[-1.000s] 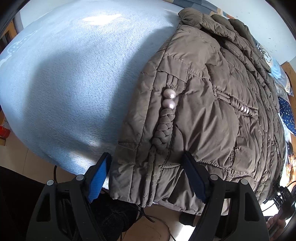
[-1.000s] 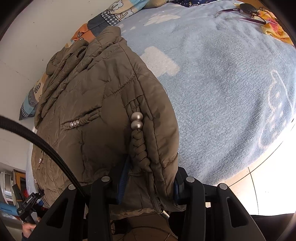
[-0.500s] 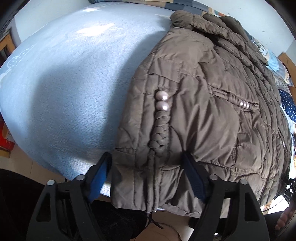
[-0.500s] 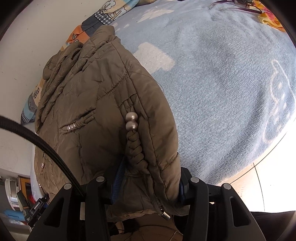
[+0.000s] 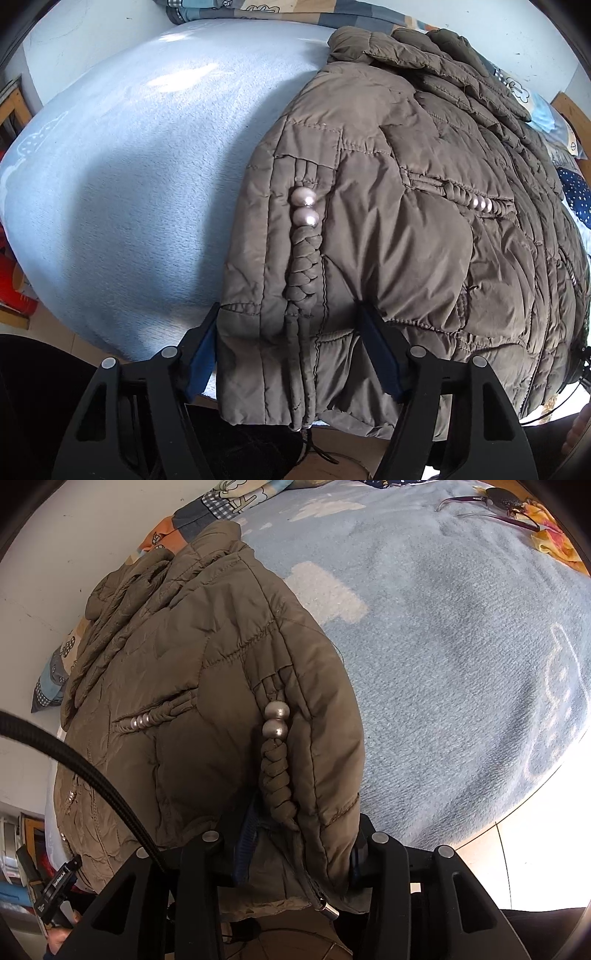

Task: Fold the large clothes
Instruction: 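Grasp the jacket hem with the left tool beside the right tool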

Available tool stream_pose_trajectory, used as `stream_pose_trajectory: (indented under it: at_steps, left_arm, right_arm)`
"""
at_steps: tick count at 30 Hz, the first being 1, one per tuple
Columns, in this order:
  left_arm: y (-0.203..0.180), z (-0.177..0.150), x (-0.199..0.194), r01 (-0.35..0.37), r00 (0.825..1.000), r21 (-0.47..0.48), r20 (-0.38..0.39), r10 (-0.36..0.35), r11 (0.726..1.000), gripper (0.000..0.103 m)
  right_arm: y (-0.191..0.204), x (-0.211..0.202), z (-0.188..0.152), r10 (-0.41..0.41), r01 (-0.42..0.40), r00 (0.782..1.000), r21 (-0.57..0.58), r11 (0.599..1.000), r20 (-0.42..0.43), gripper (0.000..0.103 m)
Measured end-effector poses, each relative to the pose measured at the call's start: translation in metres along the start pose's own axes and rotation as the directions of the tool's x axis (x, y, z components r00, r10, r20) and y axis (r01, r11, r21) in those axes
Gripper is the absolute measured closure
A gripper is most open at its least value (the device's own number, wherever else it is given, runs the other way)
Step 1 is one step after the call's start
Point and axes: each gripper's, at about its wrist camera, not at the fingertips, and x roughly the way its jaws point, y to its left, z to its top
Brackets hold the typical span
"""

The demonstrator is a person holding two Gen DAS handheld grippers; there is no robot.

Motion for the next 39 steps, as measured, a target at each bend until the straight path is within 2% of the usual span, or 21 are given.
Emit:
stream_pose_trajectory:
  at_steps: [3, 7, 11, 14, 15, 19, 21, 25, 28, 31, 36, 39]
  left_arm:
    - [0.005, 0.001, 0.003, 0.004, 1.0, -0.001, -0.001, -0.004, 1.0, 0.032]
    - [0.019, 0.006, 0.009, 0.005, 1.0, -0.036, -0.022, -0.006, 0.999, 0.019]
    - [0.022, 0.007, 0.01, 0.0, 1.0, -0.038, -0.027, -0.001, 0.999, 0.017]
    - [0.014, 0.011, 0.008, 0.009, 1.0, -0.01, -0.017, -0.009, 1.0, 0.024]
    - [0.012, 0.01, 0.006, 0.014, 1.0, 0.005, -0.011, -0.014, 1.0, 0.03]
    - [0.002, 0.006, -0.003, 0.018, 1.0, 0.056, 0.012, -0.018, 0.998, 0.048]
    - [-0.001, 0.005, -0.007, 0.028, 0.999, 0.069, 0.023, -0.029, 0.997, 0.055]
    - [-0.002, 0.005, -0.014, 0.062, 0.997, 0.065, 0.045, -0.065, 0.996, 0.07]
    - [0.004, 0.004, -0.019, 0.097, 0.993, 0.044, 0.063, -0.1, 0.994, 0.078]
    - [0.007, 0.005, -0.022, 0.121, 0.99, 0.023, 0.071, -0.123, 0.992, 0.08]
    - [0.002, 0.007, -0.017, 0.09, 0.993, 0.052, 0.07, -0.094, 0.995, 0.08]
    - [0.002, 0.006, -0.015, 0.08, 0.994, 0.053, 0.065, -0.083, 0.995, 0.078]
  right_arm:
    - [0.0, 0.004, 0.003, 0.006, -0.006, 1.0, 0.013, 1.0, -0.009, 0.054]
    - [0.001, 0.007, 0.005, 0.0, 0.0, 1.0, 0.01, 1.0, -0.014, 0.052]
    - [0.0, 0.009, 0.007, 0.01, -0.01, 1.0, 0.021, 1.0, -0.02, 0.051]
    - [-0.001, 0.008, 0.007, 0.013, -0.013, 1.0, 0.02, 1.0, -0.018, 0.051]
    - [0.0, 0.008, 0.007, 0.01, -0.01, 1.0, 0.014, 1.0, -0.015, 0.051]
    - [0.001, 0.003, 0.005, 0.005, -0.005, 1.0, -0.019, 1.0, 0.0, 0.06]
    - [0.003, 0.001, 0.004, 0.006, -0.005, 1.0, -0.032, 0.999, 0.009, 0.068]
    - [0.009, -0.006, 0.001, 0.006, -0.003, 0.999, -0.079, 0.997, 0.038, 0.078]
    - [0.013, -0.011, -0.001, 0.02, -0.015, 0.998, -0.094, 0.995, 0.062, 0.081]
    - [0.014, -0.016, -0.002, 0.036, -0.028, 0.996, -0.101, 0.995, 0.078, 0.082]
    - [0.013, -0.012, 0.0, 0.035, -0.03, 0.998, -0.08, 0.996, 0.06, 0.081]
    - [0.011, -0.007, 0.002, 0.029, -0.026, 0.999, -0.067, 0.997, 0.038, 0.078]
